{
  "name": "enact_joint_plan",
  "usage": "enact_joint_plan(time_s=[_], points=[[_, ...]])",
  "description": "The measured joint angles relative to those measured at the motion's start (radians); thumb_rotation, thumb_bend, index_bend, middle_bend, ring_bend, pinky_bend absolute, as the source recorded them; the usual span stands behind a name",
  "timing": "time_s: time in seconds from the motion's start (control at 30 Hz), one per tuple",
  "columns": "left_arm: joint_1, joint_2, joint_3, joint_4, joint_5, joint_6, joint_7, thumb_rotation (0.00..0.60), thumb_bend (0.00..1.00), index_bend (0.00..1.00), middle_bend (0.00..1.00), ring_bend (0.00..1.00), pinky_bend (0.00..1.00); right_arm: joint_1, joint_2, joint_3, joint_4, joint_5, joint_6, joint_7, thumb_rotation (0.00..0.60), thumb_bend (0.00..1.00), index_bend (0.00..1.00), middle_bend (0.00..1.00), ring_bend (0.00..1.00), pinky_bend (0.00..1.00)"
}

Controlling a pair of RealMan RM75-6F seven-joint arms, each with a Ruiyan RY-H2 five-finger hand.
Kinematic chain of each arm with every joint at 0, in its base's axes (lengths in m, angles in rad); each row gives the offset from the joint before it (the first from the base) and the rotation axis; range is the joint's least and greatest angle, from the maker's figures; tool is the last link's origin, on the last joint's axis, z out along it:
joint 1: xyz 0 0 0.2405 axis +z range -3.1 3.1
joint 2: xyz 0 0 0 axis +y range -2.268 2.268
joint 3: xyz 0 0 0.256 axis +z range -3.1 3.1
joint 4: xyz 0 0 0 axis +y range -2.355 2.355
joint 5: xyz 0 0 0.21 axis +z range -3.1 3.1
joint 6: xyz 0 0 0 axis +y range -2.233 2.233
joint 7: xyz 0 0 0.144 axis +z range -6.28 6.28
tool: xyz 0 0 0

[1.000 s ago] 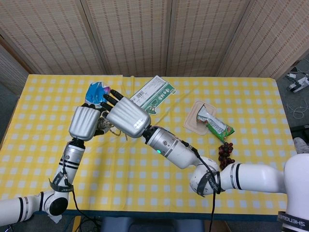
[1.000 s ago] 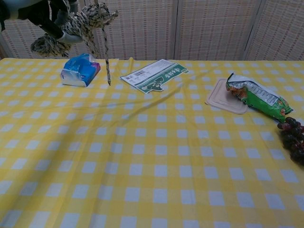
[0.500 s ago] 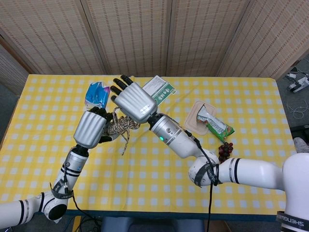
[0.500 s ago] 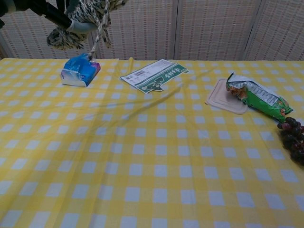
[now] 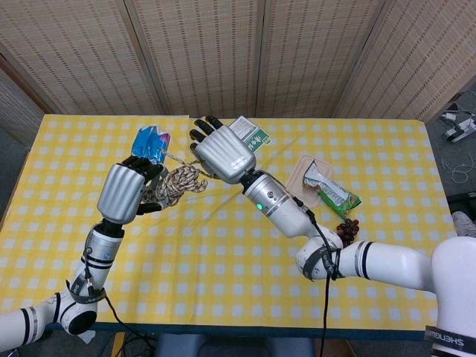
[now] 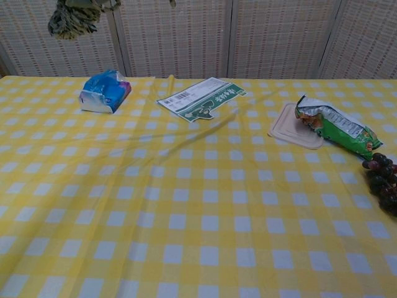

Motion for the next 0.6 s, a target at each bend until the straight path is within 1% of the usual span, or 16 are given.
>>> enact_joint_plan(time_s=[0.13,0.27,0.47,0.6], points=[[0.008,0.014,-0.019,-0.013,-0.008,-0.001,-0.031,0.540,0.24,0.70,0.72,0.53,0.51,-0.008,-0.024,-0.018,0.034,-0.017,-0.013,0.031,0.600,0.46,0.60,0.30,0.16,0.17],[0.013,0.025,-0.039,-0.028,-0.032,-0.008,-0.049,0.539,0.24,0.70,0.72,0.53,0.51,-0.013,-0.045,-0.038,0.053,-0.040,-0.023,0.043,0.600,0.46,0.60,0.30,0.16,0.17],[0.017,0.038,-0.052,-0.033,-0.056,-0.022,-0.048,0.536,0.24,0.70,0.72,0.53,0.51,-0.021,-0.062,-0.051,0.061,-0.063,-0.027,0.063,0.600,0.46,0.60,0.30,0.16,0.17],[0.021,0.050,-0.062,-0.029,-0.085,-0.033,-0.037,0.538,0.24,0.70,0.72,0.53,0.51,-0.033,-0.068,-0.071,0.060,-0.089,-0.031,0.072,0.600,0.46,0.59,0.29,0.16,0.17]])
